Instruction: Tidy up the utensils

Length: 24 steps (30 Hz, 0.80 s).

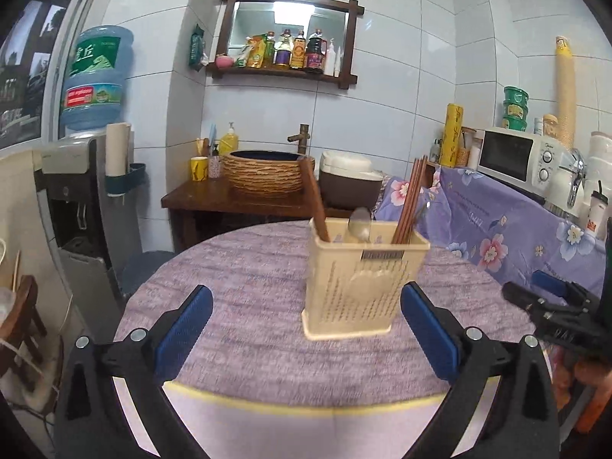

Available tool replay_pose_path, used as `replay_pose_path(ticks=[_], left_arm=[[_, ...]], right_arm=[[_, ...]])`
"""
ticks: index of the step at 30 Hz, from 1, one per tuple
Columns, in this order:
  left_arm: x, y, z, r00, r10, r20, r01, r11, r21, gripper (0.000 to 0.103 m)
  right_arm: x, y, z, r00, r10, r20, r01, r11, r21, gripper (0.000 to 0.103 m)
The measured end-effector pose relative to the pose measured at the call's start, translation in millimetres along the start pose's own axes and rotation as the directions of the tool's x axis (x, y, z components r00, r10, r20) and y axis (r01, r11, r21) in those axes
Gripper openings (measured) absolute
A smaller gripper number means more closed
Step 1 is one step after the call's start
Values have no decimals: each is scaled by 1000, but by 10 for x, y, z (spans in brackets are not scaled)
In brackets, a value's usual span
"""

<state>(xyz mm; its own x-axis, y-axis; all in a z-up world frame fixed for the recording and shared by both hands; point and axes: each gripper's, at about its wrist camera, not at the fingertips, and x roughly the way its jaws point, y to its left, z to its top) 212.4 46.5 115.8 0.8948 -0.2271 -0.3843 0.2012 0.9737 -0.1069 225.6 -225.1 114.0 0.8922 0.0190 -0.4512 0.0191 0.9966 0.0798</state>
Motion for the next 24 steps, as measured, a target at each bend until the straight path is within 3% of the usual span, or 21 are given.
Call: replay_pose_path(ticks=[6, 13, 18, 24], left_arm=[[-500, 15, -486, 998, 51, 45, -53, 998, 43, 98], [-957, -181, -916, 996, 58, 62, -59, 998, 16, 98], [-1270, -304, -1072, 991, 73, 109, -70, 997, -26, 98], [-1473, -412, -1180, 987, 94, 133, -95, 995, 3, 98]], right_arm=[[-448, -144, -607, 999, -49, -13, 50, 998, 27, 97], [-1025, 150, -1215, 999, -25, 37, 26, 999, -40, 97], [-1474, 378, -1341, 991, 9, 133, 5, 994, -105, 97], [-1755, 438, -1397, 987, 44, 157, -30, 995, -93, 97]])
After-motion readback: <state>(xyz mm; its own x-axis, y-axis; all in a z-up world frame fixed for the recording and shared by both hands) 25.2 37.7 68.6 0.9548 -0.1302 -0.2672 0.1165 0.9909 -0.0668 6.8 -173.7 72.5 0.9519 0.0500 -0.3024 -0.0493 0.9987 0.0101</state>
